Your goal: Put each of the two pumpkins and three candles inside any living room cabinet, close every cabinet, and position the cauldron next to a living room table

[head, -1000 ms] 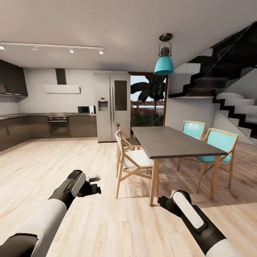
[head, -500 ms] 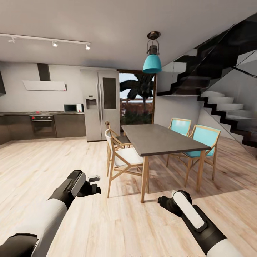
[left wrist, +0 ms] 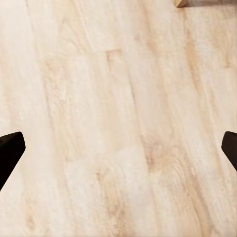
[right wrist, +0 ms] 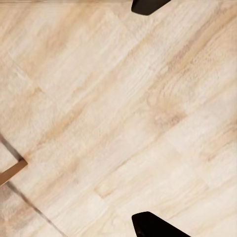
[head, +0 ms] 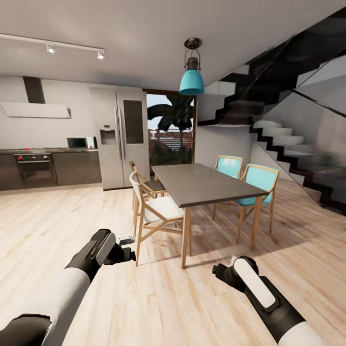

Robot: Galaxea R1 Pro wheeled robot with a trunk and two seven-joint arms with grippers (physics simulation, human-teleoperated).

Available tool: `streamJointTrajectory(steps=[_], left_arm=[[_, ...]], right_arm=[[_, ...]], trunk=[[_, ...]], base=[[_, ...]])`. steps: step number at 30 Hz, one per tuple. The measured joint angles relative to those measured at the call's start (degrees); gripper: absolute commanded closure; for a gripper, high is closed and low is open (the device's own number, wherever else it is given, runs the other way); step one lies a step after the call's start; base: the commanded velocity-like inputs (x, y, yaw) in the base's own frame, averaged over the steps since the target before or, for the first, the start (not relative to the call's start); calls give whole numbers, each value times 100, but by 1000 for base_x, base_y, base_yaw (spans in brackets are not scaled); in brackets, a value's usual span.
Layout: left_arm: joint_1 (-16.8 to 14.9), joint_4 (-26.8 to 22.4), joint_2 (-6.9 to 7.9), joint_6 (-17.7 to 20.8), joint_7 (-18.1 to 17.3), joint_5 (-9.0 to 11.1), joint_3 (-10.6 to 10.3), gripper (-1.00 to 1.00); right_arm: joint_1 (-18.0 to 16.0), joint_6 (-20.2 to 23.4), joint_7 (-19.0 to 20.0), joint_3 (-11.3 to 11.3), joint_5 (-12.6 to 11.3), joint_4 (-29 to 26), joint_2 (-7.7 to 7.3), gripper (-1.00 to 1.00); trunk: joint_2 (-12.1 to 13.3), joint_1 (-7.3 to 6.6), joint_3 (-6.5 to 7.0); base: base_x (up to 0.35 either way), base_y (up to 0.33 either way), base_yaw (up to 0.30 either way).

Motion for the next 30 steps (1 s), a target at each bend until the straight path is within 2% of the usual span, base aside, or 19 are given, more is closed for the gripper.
streamJointTrajectory(steps=[13,21,30], left_arm=[[0,-2,3,0,0,1,0,-100],[0,-2,4,-1,-1,4,-1,-100],[1,-4,4,1,-1,10,0,-100]], right_arm=[[0,0,113,0,1,0,-1,-100],[0,-5,130,3,5,7,-1,-100],[52,-29,133,17,64,16,0,-100]], trunk=[[0,0,-99],[0,0,-160],[0,0,-192]], base=[[0,108,-183],[0,24,-180],[0,2,-59]])
